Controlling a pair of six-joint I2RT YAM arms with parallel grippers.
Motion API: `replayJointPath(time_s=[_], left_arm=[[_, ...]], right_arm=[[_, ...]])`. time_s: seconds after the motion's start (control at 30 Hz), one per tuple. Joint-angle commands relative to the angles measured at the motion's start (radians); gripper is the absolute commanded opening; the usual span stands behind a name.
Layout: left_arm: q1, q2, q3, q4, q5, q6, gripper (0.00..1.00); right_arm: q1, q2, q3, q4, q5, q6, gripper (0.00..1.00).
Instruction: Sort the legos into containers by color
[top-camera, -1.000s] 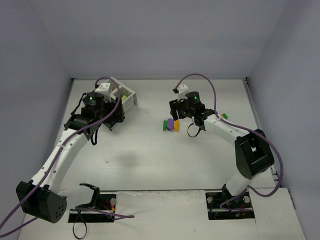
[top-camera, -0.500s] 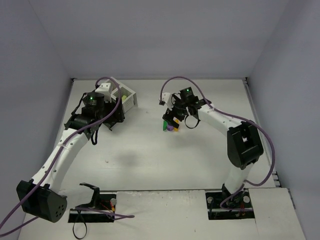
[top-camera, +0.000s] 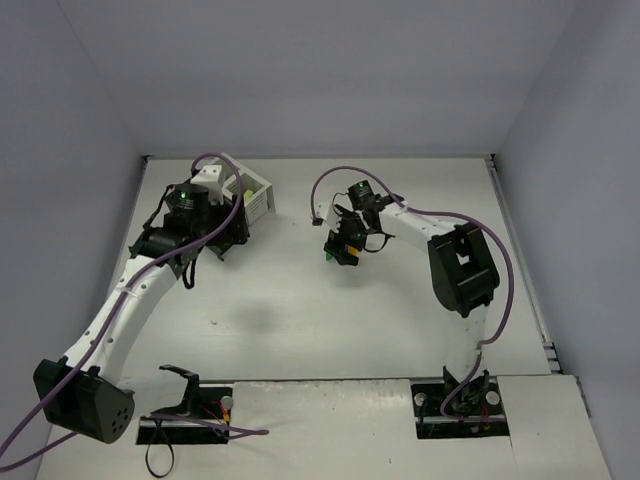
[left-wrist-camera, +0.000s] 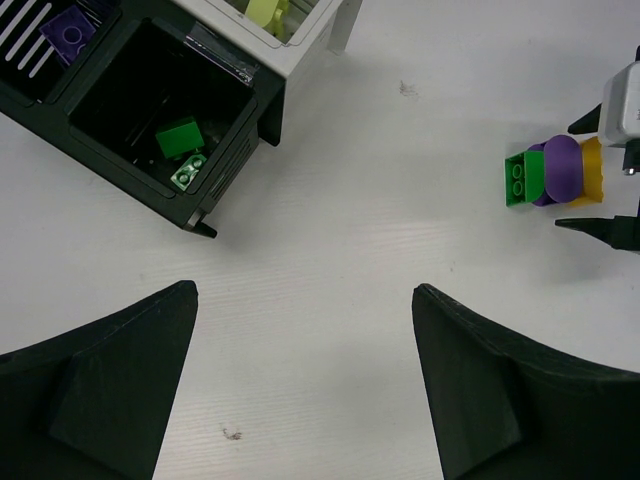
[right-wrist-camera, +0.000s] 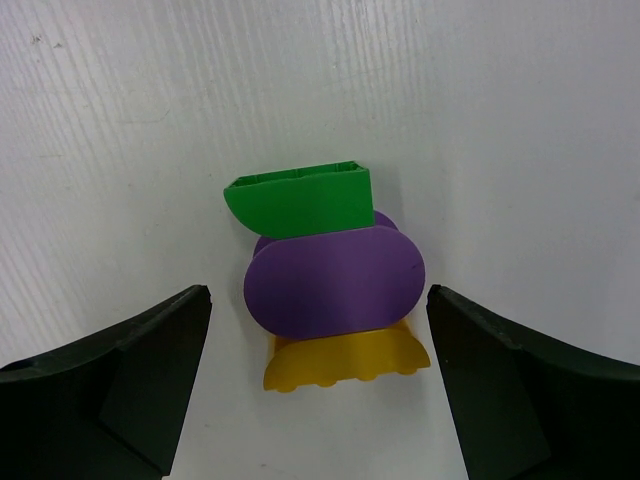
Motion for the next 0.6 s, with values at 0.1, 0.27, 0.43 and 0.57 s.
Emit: replayJointPath(time_s=[0.1,0.27,0.43,0.57], left_arm=[[-0.003,0.004,0.032,0.039,0.003,0.014,0.82],[-0.003,0.008,0.028,0.039,0.0,0.011,0.82],[-0.002,0.012,0.03,0.038,0.007,0.007,0.82],[-0.003,0.014,0.029,0.039,0.018,0.002,0.82]], right_arm=[[0.018,0.028,0.045,-0.005,-0.01,-0.031,0.84],[0.021,0.039,0.023,0.041,0.007,-0.02,0.81],[0.027,0.017,-0.021,0.095,0.023,-0.012,0.76],[0.027,0.008,-0.04,0.103,0.015,-0.008,0.56]])
